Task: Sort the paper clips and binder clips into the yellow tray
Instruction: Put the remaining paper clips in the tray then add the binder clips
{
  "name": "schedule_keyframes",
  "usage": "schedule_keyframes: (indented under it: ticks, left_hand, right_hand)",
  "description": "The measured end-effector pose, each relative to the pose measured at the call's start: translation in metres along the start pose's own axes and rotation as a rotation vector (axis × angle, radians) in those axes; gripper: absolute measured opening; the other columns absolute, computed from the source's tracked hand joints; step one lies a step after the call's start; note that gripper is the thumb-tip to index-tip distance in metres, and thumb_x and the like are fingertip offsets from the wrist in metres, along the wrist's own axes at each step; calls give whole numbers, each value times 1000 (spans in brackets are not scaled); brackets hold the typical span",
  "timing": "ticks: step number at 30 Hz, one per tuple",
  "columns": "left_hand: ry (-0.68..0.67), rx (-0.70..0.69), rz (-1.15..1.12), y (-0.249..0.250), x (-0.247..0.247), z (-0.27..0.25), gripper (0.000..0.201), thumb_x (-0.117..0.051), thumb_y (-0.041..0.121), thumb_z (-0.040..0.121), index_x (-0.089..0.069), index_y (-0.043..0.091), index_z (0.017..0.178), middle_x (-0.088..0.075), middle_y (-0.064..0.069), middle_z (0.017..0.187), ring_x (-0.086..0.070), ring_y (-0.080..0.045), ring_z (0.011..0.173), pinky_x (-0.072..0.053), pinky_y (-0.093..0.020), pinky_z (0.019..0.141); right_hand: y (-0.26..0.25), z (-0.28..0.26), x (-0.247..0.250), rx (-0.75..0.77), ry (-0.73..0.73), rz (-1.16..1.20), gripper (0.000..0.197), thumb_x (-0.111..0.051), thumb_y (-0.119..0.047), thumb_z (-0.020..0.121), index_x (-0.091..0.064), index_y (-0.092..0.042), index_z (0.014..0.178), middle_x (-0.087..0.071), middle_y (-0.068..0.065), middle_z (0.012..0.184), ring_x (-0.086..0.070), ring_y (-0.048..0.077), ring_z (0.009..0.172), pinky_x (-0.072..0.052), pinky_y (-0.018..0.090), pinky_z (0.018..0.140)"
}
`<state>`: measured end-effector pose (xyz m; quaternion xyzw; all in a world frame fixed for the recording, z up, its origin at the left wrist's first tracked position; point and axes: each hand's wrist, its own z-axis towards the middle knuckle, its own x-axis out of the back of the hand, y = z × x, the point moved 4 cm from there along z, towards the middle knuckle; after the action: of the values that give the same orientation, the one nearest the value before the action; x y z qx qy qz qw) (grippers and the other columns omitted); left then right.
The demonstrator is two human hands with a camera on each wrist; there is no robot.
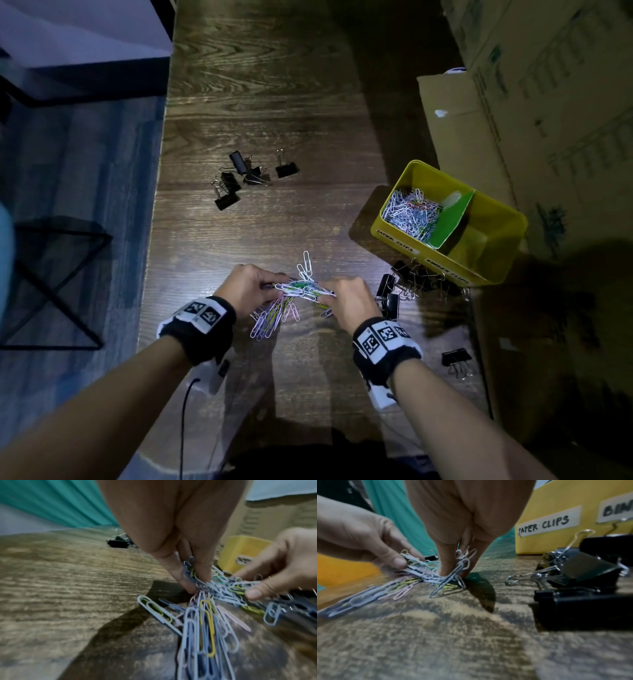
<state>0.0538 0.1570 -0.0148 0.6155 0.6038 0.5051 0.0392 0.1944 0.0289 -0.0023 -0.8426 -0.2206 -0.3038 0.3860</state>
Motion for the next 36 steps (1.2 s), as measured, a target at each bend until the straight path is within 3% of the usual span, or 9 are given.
schedule_keyframes:
  ticks: [3, 7, 10, 13, 16, 23, 27, 31, 36]
  left_hand:
    - [-3, 57, -187, -3, 9, -1, 31, -72, 2, 76, -70, 15, 104, -70, -5, 98, -50, 22, 57, -38, 3, 62]
    - [-41, 143, -509, -5, 20, -5, 39, -65, -11, 77, -75, 27, 81, -74, -6, 81, -65, -2, 63, -54, -14, 67]
    - [-38, 176, -696, 4, 28, -7, 30, -59, -16, 77, -71, 8, 91, -73, -1, 67, -67, -8, 59, -56, -16, 64]
    - [-47, 170, -828, 20, 39, -5, 30, -62, -12, 71, -75, 12, 83, -74, -7, 74, -69, -14, 62, -57, -20, 65]
    - [-72, 144, -961, 51, 49, 1, 29, -61, -7, 64, -76, 12, 80, -74, -11, 77, -70, -16, 65, -58, -21, 64]
    - [-154, -51, -1001, 158, 50, 38, 27, -59, -9, 71, -72, 6, 90, -74, -7, 79, -70, -14, 71, -58, -24, 70]
    - [-90, -69, -864, 204, 26, 73, 25, -58, -12, 80, -67, 5, 96, -73, -1, 72, -68, -10, 65, -57, -21, 67]
    - [45, -218, -260, 228, -3, 98, 21, -71, 9, 78, -72, 13, 98, -68, 2, 67, -61, -8, 59, -52, -22, 63]
    - [-23, -313, 165, 238, -29, 106, 25, -65, 22, 83, -69, 26, 107, -70, -5, 101, -61, -21, 97, -44, -22, 86]
  right_hand:
    - [6, -1, 7, -77, 27, 181, 27, -68, -21, 86, -69, -19, 113, -69, 18, 106, -64, 31, 96, -50, 33, 89]
    - [15, -6, 19, -109, 133, 386, 39, -78, -24, 75, -68, -16, 113, -68, 10, 114, -64, 12, 105, -37, 10, 89]
    - [21, -11, 28, -153, 207, 588, 40, -81, -22, 71, -71, -14, 108, -73, 1, 91, -60, -9, 76, -41, 13, 83]
    - [23, -17, 40, -152, 283, 802, 41, -82, -12, 70, -69, -5, 108, -69, 1, 104, -61, -1, 84, -48, 12, 83]
    - [24, -25, 58, -134, 338, 986, 43, -79, -3, 70, -65, 1, 111, -66, 0, 103, -60, -9, 79, -46, 4, 74]
    - [29, -47, 119, -44, 538, 1161, 42, -76, 4, 70, -64, 2, 110, -70, -7, 92, -66, -5, 81, -53, 16, 81]
    - [34, -46, 153, -8, 628, 1155, 40, -76, 2, 71, -66, 0, 110, -73, 2, 97, -68, 9, 85, -55, 23, 82]
    - [47, -31, 178, -28, 683, 1111, 41, -78, -1, 71, -66, 2, 110, -72, 10, 97, -67, 15, 81, -56, 30, 82]
    - [68, -5, 192, -139, 729, 1015, 39, -78, -9, 74, -67, -4, 111, -70, 4, 100, -65, 5, 83, -52, 19, 83]
